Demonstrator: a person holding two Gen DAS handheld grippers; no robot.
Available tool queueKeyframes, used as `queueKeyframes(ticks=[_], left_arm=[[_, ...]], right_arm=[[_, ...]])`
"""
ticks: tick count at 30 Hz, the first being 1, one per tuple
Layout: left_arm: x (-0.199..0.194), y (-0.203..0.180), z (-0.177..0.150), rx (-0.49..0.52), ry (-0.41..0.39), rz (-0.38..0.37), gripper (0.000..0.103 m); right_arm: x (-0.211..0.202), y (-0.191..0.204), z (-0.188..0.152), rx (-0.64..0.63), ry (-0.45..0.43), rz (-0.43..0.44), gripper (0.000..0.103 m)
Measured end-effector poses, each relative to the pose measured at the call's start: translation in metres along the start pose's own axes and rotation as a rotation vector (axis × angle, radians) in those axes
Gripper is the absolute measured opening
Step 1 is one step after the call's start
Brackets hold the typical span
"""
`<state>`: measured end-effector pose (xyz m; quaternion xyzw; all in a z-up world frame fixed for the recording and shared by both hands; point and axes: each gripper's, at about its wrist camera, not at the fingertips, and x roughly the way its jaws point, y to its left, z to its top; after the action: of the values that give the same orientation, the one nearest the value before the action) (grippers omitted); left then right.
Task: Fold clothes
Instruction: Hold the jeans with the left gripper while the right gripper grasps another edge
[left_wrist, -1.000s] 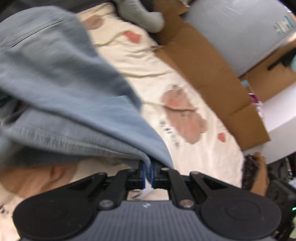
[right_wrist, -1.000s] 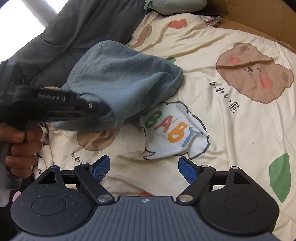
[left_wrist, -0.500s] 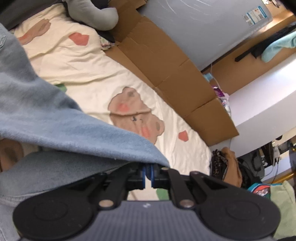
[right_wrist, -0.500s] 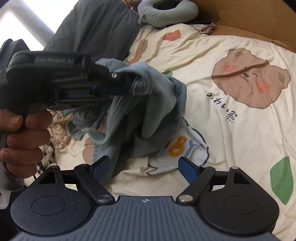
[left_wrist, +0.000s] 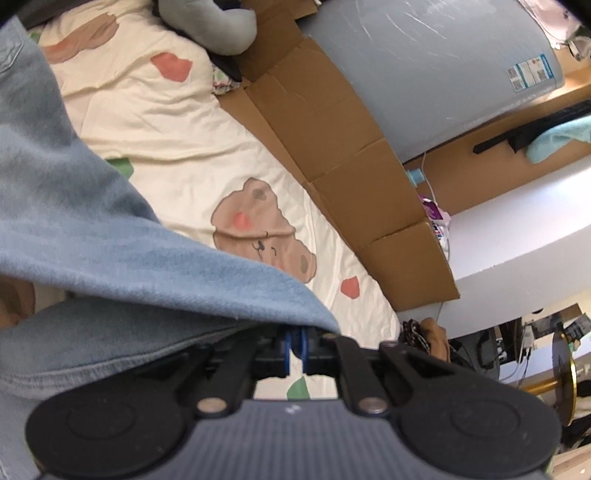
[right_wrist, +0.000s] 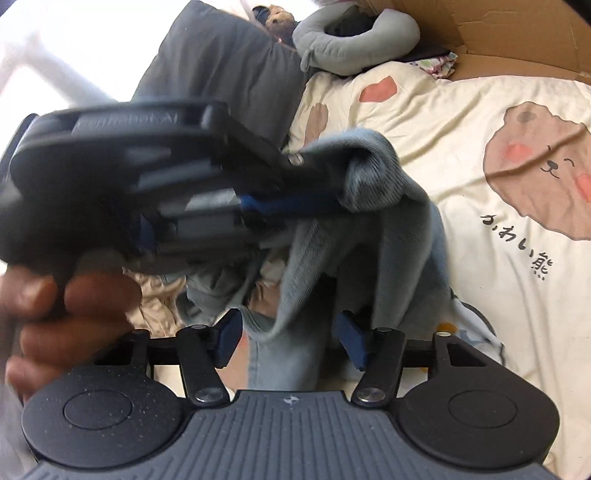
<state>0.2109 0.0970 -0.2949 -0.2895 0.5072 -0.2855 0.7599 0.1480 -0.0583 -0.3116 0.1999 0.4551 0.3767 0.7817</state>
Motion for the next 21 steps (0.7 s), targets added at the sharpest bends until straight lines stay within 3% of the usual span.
queueKeyframes(ticks=[5,10,13,15,17,21], left_arm=[[0.0,0.001,-0.001,-0.02,0.001,-0.007,0.005],[-0.002,0.004,-0.002,-0.037,0.004,-0.017,0.005],[-0.002,0.004,-0.002,-0.04,0.004,-0.018,0.005],[-0.002,0.004,-0.002,-0.045,0.003,-0.019,0.005],[-0.003,0.004,-0.002,-0.047,0.002,-0.021,0.005],[-0.003,0.004,-0.003,-0.033,0.007,-0.014,0.005]], right_arm=[[0.018,-0.003,-0.001,0.021,-0.015,0.005,0.058],[0.036,0.001,-0.001,0.032,-0.025,0.022,0.05],[0.042,-0.003,0.002,0.08,-0.032,0.004,0.031],[0.043,-0.006,0.005,0.093,-0.039,0.001,0.012],[0.044,-0.009,0.007,0.106,-0.045,-0.001,0.003],[0.033,-0.02,0.002,0.146,-0.011,-0.02,0.002]])
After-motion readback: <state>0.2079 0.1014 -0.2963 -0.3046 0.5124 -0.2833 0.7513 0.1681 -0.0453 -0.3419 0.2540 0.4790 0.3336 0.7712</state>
